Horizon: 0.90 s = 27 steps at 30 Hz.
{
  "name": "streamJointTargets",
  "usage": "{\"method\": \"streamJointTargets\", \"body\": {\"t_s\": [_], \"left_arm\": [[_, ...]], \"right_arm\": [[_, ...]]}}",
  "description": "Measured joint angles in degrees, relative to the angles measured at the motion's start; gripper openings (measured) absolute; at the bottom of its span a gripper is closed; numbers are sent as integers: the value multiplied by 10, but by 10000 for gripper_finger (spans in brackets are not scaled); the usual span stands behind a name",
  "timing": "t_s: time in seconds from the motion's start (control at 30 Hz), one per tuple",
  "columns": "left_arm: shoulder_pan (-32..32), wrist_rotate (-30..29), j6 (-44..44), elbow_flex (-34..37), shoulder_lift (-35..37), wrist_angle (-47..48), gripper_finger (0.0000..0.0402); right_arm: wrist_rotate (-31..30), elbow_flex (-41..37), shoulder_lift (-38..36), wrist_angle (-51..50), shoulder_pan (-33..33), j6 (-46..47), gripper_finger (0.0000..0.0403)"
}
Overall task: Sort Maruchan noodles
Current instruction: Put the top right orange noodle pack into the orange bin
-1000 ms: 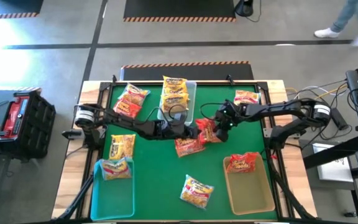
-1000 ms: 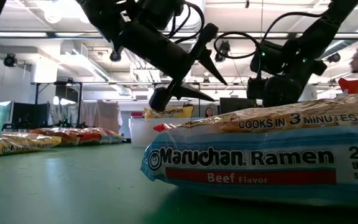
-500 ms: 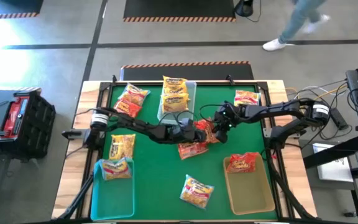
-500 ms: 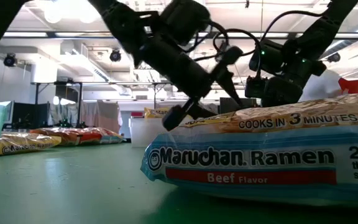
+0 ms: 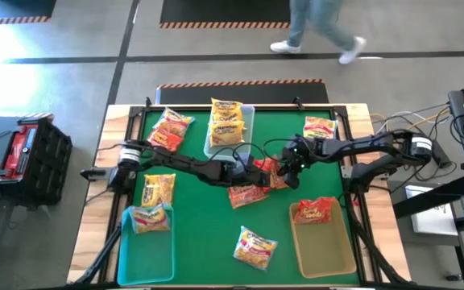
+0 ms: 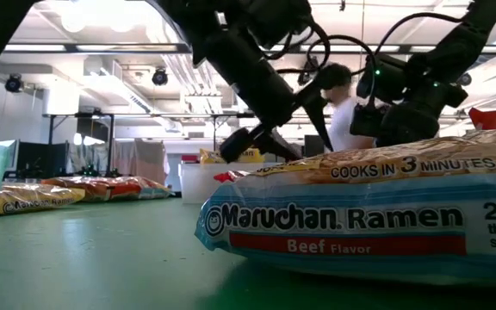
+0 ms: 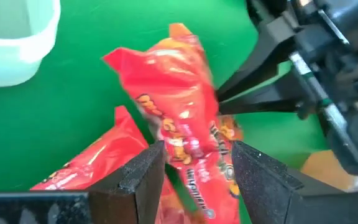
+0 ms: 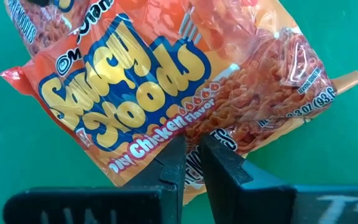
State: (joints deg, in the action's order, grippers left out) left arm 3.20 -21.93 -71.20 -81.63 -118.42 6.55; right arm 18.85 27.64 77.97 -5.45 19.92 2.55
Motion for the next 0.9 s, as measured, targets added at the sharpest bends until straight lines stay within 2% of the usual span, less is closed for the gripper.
{"method": "streamJointTargets", "body": {"t_s": [0.43, 0.6, 0.8, 0.9], "left_arm": [[0, -1, -53, -4, -46, -66, 170], [-3, 23, -53, -24, -65, -68, 172], [-8, 65, -14, -60, -77, -47, 196], [-8, 68, -10, -69, -77, -26, 215]], "right_arm": [[-6, -2, 0, 16, -3, 6, 44], [-9, -3, 0, 13, -4, 7, 44], [-11, -3, 0, 14, -5, 8, 44], [-9, -3, 0, 17, -5, 8, 44]]}}
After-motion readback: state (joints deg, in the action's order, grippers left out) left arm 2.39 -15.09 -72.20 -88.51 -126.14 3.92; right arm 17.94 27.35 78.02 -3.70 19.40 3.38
